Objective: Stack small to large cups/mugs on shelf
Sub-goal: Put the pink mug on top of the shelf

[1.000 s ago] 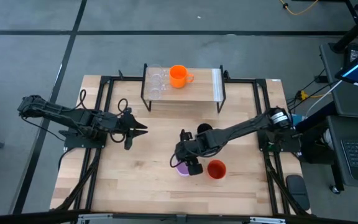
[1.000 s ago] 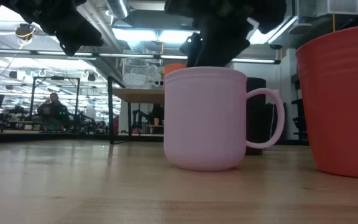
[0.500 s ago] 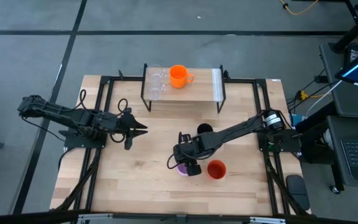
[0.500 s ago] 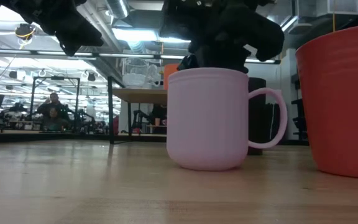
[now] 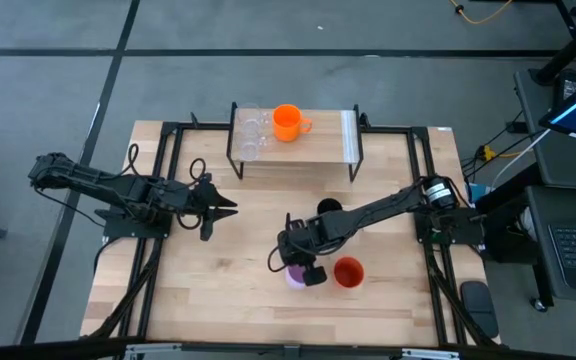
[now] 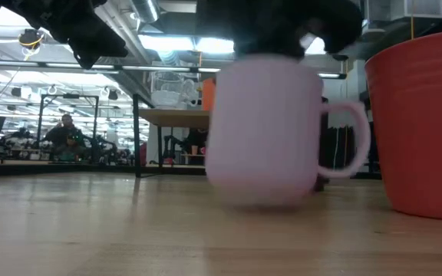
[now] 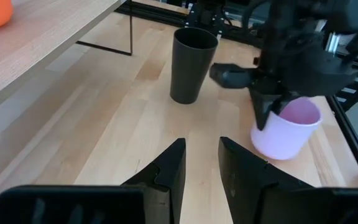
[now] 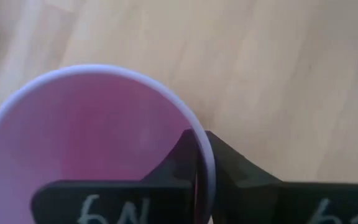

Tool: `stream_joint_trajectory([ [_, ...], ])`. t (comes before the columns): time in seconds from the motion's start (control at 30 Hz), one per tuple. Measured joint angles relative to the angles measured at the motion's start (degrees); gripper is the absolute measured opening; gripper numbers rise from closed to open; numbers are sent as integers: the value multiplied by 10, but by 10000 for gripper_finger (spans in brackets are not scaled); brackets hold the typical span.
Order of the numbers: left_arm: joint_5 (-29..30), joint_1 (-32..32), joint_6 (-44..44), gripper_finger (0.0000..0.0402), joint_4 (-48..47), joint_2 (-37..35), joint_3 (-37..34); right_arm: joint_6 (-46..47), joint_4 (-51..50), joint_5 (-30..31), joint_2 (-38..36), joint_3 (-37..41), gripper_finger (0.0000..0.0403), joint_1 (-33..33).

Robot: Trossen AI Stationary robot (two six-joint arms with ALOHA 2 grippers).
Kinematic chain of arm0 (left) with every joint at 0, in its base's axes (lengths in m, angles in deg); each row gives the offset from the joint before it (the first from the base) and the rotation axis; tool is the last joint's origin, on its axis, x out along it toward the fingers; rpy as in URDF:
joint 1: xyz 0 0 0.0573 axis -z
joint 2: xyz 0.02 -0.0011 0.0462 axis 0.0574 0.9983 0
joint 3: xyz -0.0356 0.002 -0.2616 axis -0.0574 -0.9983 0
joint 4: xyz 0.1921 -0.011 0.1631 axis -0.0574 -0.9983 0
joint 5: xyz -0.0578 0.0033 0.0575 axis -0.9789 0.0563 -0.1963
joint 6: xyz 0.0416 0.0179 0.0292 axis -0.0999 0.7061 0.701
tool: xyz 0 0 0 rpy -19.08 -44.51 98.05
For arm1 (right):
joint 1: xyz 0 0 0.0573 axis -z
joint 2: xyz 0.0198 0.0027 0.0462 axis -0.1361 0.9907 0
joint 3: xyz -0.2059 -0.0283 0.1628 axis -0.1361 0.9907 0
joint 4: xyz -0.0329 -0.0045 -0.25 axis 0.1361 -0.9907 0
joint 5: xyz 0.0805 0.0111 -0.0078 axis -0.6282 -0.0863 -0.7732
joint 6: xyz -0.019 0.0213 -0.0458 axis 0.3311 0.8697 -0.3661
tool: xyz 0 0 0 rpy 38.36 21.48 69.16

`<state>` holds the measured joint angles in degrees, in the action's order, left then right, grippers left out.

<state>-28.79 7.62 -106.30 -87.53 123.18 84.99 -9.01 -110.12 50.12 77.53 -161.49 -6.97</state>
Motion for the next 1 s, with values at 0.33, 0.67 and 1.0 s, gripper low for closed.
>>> stream_joint_trajectory([
  [0.33, 0, 0, 5, 89, 0, 0, 0, -103, -222, 25, -1, -282, 12, 11],
  [0.67, 0, 0, 5, 89, -1, 0, 0, -220, -289, 107, -47, -434, 12, 83],
  [1.0, 0, 0, 5, 89, -6, 0, 0, -296, -256, 82, -51, -379, 12, 214],
])
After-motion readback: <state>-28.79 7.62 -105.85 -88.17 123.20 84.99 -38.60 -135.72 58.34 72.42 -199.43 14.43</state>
